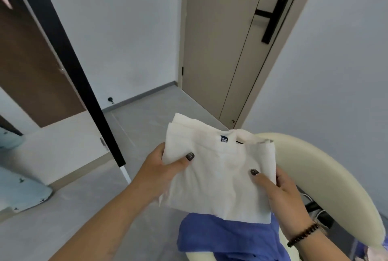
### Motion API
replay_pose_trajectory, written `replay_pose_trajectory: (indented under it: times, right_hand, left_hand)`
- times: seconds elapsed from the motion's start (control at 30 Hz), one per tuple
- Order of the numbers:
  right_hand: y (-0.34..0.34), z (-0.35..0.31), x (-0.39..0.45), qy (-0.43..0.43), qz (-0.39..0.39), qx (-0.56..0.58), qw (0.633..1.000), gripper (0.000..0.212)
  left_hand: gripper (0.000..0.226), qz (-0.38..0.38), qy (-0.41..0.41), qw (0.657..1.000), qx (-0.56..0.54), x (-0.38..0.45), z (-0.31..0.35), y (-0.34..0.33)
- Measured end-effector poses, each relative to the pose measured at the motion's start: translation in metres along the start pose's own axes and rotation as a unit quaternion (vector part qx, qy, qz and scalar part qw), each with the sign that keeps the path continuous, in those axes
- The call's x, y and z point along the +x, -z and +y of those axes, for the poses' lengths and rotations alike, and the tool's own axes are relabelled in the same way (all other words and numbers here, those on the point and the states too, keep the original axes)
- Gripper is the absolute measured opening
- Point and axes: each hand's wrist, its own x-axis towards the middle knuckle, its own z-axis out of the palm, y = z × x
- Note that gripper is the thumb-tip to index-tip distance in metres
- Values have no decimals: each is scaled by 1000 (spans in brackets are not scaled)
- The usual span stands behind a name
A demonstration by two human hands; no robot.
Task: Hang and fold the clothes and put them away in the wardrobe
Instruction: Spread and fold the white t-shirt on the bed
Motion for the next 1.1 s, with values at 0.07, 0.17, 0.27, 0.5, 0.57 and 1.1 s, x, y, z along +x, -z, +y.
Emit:
replay_pose_trajectory:
  times: [0.07,0.17,0.27,0.5,0.57,1.1]
  right_hand:
    - [-17,-35,-7,23,-3,10,1000,23]
    - [-42,-75,-20,54,0,8,999,27]
    - [-67,-106,-32,89,4,4,996,29]
    - [-130,-160,-62,133,-38,21,990,25]
    - [-149,-172,-67,136,-64,29,988,15]
    - [-324,-292,-51,284,-242,41,927,28]
  left_hand:
    - [26,14,-19,1000,3,-12,34,19]
    - [26,25,-49,998,7,-29,73,51]
    - [17,42,-81,996,8,-48,103,84]
    - [18,93,-151,983,44,-91,147,163]
    - [14,109,-160,980,50,-101,158,183]
    - [26,317,-213,916,120,-105,255,332]
